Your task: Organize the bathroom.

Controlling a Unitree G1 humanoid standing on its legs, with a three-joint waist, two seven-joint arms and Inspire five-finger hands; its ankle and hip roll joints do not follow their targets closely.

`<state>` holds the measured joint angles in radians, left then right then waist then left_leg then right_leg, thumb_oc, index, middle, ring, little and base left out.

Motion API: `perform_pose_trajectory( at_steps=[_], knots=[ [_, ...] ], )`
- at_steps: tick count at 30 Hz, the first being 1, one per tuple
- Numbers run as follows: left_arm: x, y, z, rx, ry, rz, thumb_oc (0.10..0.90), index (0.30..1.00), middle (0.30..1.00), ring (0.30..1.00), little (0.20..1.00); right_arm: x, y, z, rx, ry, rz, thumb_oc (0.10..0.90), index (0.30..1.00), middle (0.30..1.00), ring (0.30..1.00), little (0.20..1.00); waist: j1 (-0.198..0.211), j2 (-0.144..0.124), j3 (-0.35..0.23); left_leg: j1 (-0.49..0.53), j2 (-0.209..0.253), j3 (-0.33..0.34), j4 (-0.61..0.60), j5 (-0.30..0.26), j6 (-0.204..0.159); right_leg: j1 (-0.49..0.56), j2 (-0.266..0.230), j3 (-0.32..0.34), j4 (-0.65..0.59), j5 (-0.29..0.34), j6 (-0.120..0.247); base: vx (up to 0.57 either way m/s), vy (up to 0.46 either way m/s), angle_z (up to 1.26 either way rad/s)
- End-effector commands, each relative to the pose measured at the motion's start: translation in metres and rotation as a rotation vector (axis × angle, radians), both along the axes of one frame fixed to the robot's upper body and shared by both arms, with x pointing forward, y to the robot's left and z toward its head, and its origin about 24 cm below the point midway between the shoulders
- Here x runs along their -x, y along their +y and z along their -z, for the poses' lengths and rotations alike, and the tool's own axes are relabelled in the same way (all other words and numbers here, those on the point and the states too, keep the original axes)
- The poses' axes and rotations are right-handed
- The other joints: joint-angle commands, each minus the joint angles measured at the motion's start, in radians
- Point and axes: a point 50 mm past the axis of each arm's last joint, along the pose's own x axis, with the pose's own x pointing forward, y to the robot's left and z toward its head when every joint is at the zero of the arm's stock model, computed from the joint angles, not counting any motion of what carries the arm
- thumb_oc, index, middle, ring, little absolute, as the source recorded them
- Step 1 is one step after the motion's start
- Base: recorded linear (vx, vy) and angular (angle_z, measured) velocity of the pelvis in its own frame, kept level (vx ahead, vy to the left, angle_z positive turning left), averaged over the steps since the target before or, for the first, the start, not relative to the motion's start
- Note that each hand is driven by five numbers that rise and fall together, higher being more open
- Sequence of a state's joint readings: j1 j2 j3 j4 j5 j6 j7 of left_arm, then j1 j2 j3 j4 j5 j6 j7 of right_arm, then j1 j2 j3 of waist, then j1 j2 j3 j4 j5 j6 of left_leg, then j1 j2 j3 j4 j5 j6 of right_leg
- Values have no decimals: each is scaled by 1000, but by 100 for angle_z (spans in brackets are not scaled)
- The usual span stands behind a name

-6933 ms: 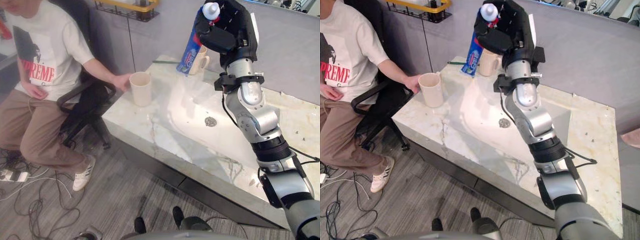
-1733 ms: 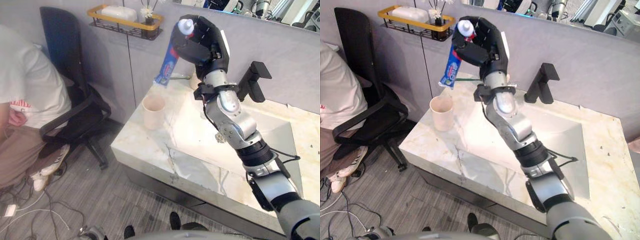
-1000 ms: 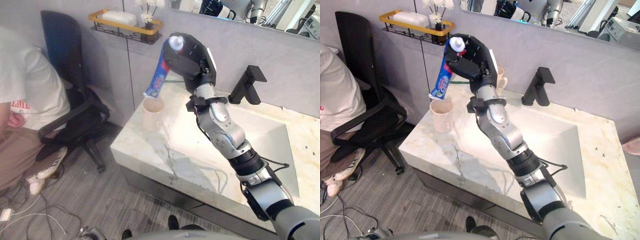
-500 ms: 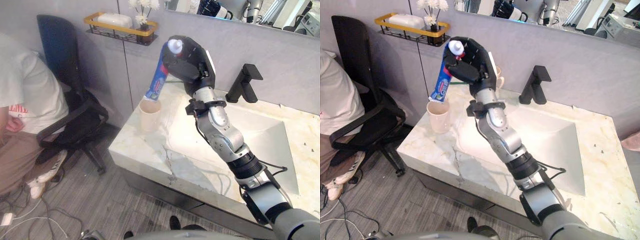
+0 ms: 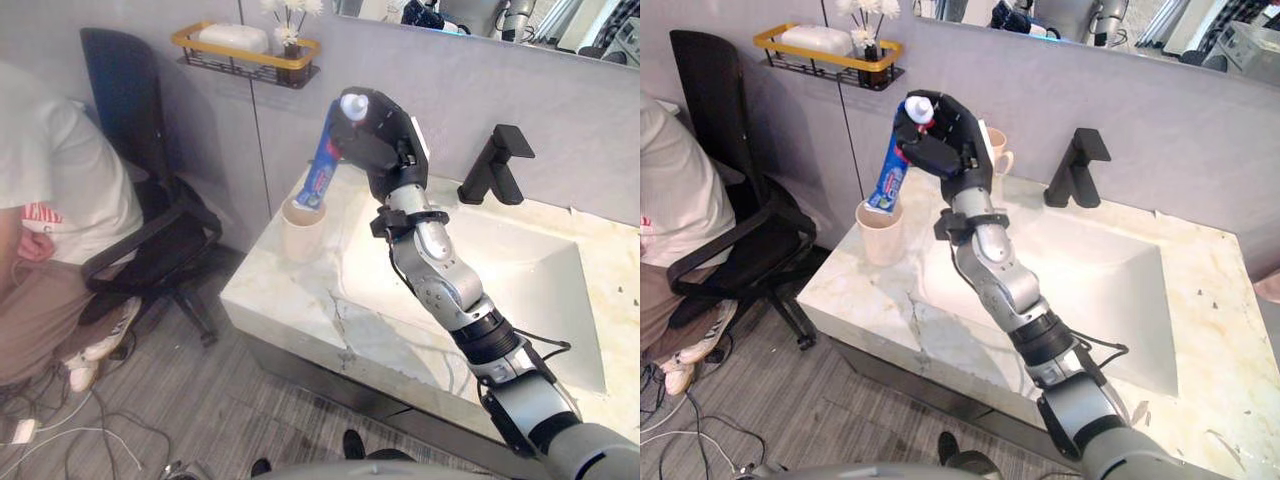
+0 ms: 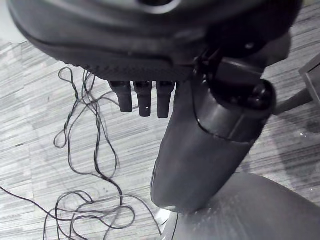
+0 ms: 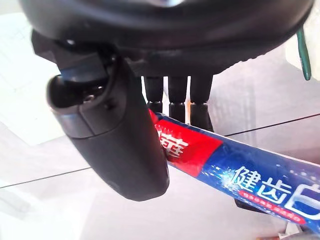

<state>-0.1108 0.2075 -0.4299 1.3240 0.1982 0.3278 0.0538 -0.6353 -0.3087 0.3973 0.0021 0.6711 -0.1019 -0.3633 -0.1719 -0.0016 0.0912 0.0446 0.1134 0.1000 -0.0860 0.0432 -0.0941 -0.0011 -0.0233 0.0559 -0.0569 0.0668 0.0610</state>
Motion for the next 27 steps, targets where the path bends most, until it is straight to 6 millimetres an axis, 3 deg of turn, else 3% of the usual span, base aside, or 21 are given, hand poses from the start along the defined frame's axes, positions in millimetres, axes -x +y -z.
perform_pose_trajectory(
  at_steps=[1,27],
  knots=[
    [-1,10,-3,-35,32,-4,800,900,900,900,900,18,1,-76,-161,-389,-15,400,300,300,300,300,15,-25,15,50,51,90,82,-62,-8,-86,-29,73,114,-50,86,0,0,0],
    [-4,10,-3,-32,3,-23,800,900,900,900,900,35,-3,-93,-130,-581,58,400,300,300,300,300,31,-16,58,26,53,77,93,-57,-10,-103,-32,60,130,-54,85,-5,2,2]
  ],
)
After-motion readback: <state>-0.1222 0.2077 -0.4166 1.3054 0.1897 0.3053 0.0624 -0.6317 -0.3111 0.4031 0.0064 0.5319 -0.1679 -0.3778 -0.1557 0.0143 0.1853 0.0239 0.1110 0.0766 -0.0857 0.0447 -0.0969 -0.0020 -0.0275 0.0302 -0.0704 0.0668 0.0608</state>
